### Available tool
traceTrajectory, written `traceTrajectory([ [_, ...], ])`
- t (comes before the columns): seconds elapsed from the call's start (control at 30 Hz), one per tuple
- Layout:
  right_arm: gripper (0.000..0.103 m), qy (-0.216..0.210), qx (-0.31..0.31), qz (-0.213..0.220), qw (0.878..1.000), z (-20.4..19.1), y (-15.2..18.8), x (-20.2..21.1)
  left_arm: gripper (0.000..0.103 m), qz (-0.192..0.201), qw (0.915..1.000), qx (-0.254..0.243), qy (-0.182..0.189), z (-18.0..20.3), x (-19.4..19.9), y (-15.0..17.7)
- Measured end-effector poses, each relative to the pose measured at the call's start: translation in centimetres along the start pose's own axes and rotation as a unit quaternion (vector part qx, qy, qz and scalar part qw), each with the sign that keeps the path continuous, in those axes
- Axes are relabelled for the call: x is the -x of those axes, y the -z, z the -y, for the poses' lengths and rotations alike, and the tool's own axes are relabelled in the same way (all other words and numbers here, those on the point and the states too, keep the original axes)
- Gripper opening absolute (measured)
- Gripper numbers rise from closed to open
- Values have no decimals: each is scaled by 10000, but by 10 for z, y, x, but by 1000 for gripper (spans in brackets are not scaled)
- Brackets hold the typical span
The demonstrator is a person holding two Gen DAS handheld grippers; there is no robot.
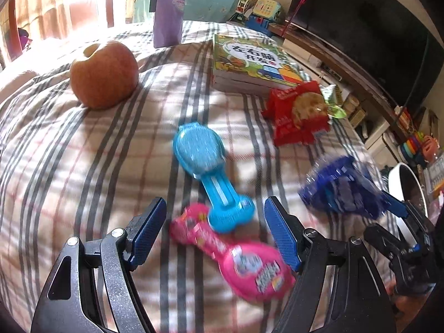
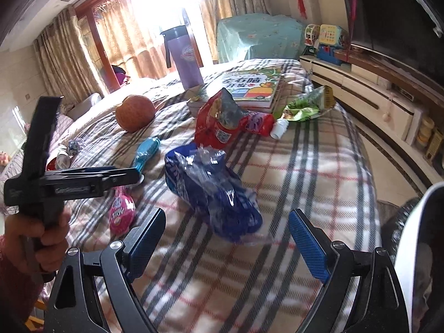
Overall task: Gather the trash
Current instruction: 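Grasp the blue plastic toy with left tool while right tool grasps the blue snack bag, then carry the blue toy and blue snack bag over the bin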
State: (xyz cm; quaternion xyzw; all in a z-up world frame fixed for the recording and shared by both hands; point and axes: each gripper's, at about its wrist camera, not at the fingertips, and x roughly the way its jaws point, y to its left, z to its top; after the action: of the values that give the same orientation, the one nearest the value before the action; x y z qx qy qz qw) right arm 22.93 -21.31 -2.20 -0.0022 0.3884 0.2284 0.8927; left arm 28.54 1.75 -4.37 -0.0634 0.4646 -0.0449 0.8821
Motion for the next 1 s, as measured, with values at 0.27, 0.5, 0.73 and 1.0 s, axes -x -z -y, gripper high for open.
traceTrajectory([
  [0.27, 88, -131, 79, -158, 9998, -3, -11, -25, 55, 0, 9993, -255, -277, 2, -28, -14],
  [0.5, 45, 8, -77, -113, 9999, 2, -1, -15, 26, 124, 9976, -681, -66, 26, -20, -4],
  [0.73, 44, 161, -293, 80, 9994, 9, 20, 24, 25, 180, 9954, -864, 368, 55, 0, 19],
  [1.0, 44, 391, -643, 331, 9966, 22, 44, 72, 25, 215, 9907, -1033, 865, 91, 28, 49],
])
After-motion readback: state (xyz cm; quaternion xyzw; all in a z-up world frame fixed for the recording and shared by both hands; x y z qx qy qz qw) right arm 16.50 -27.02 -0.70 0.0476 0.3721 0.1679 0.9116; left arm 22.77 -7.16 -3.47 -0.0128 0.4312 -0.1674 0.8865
